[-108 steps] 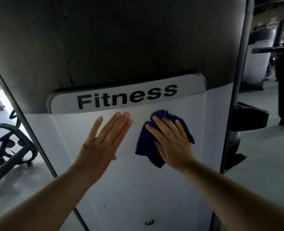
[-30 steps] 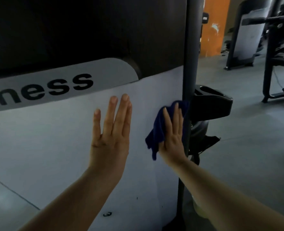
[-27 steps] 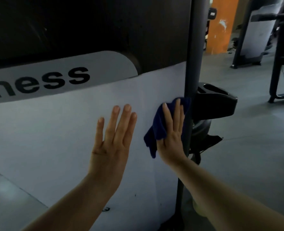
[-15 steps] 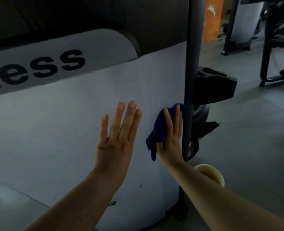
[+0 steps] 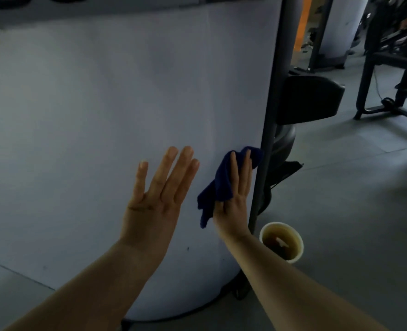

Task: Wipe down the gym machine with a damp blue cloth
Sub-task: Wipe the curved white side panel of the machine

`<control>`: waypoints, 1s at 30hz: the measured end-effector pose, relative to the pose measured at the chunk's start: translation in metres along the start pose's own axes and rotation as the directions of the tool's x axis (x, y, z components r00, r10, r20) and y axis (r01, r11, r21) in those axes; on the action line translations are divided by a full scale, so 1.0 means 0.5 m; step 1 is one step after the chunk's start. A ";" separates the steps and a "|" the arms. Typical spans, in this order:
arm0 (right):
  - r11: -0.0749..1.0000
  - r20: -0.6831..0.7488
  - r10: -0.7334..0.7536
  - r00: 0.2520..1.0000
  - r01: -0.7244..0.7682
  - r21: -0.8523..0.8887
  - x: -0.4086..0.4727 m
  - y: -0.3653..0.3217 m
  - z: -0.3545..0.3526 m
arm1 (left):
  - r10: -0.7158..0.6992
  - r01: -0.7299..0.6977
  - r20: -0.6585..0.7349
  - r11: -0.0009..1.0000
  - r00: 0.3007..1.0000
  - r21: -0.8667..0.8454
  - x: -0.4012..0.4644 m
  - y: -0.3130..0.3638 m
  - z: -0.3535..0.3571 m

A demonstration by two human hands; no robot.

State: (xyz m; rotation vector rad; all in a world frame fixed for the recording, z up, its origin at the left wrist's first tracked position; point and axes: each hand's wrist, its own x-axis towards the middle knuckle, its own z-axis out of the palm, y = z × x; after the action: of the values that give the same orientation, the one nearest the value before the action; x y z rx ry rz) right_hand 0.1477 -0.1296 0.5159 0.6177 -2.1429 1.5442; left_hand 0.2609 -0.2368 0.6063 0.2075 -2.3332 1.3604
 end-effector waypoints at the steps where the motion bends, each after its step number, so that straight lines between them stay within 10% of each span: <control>1: 1.000 0.030 0.025 0.999 -0.025 -0.010 -0.026 0.019 0.006 | -0.002 0.002 -0.002 1.000 1.000 0.008 0.002 0.004 0.001; 30: 0.855 -0.077 -0.516 0.853 0.508 -0.107 -0.039 0.178 0.059 | -0.239 0.247 0.071 0.954 0.969 -0.168 -0.044 0.144 0.042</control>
State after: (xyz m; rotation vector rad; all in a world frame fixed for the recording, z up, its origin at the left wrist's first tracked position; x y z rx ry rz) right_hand 0.1093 -0.1303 0.4282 0.9656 -1.7572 1.1567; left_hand 0.2502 -0.2202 0.5307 0.4627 -2.3604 1.0369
